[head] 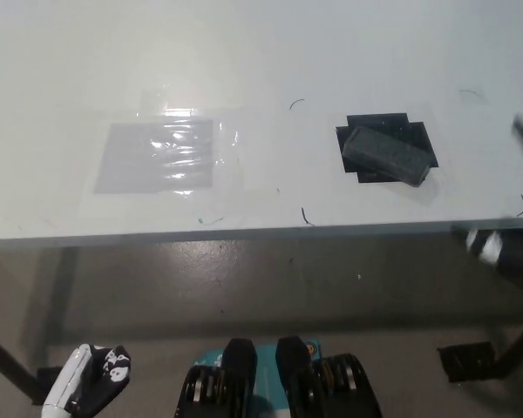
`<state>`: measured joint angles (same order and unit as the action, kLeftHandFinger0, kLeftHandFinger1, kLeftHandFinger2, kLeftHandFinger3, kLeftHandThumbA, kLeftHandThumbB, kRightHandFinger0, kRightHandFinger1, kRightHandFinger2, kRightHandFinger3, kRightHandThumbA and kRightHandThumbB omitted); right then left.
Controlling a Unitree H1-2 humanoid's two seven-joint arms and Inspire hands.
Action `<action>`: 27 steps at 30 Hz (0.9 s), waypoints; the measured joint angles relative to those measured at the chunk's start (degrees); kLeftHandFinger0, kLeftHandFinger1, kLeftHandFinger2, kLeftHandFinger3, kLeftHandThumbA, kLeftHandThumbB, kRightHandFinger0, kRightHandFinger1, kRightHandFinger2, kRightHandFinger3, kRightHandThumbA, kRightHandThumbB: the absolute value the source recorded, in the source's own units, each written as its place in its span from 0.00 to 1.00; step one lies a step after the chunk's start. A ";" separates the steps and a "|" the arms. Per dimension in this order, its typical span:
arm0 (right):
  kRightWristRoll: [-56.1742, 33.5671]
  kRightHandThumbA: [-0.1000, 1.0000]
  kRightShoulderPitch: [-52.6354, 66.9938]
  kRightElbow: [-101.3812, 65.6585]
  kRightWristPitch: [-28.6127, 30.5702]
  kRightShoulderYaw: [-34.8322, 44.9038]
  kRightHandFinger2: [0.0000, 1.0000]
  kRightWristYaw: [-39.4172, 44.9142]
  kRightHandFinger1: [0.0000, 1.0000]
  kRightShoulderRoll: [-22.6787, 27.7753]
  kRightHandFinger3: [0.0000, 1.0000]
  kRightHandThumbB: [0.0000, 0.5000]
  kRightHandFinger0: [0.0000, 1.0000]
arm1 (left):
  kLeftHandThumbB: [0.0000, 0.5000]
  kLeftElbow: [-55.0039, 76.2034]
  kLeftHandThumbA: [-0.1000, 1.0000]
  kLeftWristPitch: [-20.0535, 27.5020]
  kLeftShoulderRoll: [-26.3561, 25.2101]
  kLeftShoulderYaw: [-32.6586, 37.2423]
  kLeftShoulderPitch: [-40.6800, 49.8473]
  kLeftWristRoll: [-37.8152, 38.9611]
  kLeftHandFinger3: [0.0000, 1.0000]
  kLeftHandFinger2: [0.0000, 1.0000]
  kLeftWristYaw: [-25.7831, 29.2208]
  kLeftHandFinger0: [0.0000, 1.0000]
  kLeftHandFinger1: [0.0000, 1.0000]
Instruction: A whiteboard eraser is kept on the black marked spot on the table infront of the robot and the robot uses its right hand to swipe it back and forth on the table twice to clean it
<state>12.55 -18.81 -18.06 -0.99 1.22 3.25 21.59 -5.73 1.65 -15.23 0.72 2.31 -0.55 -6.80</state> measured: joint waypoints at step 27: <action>8.77 1.00 -51.47 60.41 -13.57 -20.43 1.00 11.17 1.00 -3.85 1.00 0.57 1.00 | 0.92 -0.25 0.00 -0.08 0.08 0.00 0.02 -0.02 0.00 0.00 -0.26 0.00 0.00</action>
<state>21.32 -70.28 42.35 -14.56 -19.21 14.42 17.73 -5.98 1.57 -15.14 0.72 2.33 -0.57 -7.06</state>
